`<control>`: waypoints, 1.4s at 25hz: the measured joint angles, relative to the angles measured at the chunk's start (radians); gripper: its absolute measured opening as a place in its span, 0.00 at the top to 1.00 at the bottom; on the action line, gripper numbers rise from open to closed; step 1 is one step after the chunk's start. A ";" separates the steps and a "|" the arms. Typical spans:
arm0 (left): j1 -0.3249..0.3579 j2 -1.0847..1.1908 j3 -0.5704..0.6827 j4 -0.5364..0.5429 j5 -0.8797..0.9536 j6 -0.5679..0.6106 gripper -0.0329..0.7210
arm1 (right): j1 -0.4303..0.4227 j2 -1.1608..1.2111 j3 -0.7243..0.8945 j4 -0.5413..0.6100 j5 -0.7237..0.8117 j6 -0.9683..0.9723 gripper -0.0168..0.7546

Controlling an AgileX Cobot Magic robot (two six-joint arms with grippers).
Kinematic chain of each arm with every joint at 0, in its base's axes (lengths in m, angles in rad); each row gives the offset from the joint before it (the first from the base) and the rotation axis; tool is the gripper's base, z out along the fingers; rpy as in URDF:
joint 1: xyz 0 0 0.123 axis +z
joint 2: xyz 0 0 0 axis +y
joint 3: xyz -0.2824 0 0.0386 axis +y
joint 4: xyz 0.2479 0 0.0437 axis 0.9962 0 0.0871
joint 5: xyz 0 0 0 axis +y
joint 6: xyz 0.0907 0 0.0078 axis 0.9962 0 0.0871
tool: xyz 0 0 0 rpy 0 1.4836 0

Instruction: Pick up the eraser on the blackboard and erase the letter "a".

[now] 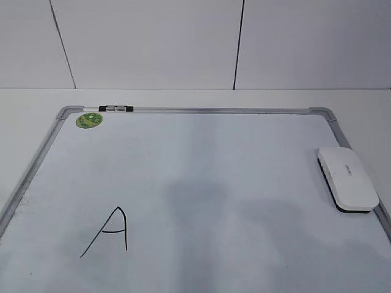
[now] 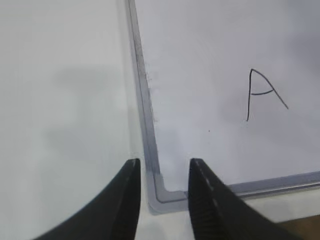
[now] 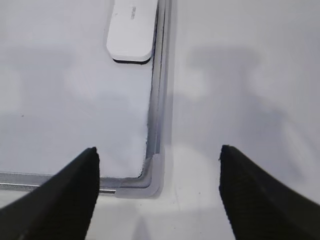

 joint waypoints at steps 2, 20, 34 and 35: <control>0.000 -0.072 0.000 0.000 0.000 0.000 0.63 | -0.017 -0.023 0.000 0.000 0.000 0.000 0.21; -0.034 -0.208 0.000 -0.004 0.006 0.000 0.64 | -0.148 -0.180 0.000 -0.011 0.000 -0.002 0.21; -0.041 -0.208 0.000 -0.004 0.006 0.000 0.64 | -0.150 -0.180 0.000 -0.013 0.000 -0.002 0.21; -0.041 -0.208 0.000 -0.004 0.006 0.000 0.64 | -0.150 -0.180 0.000 -0.013 0.000 -0.002 0.21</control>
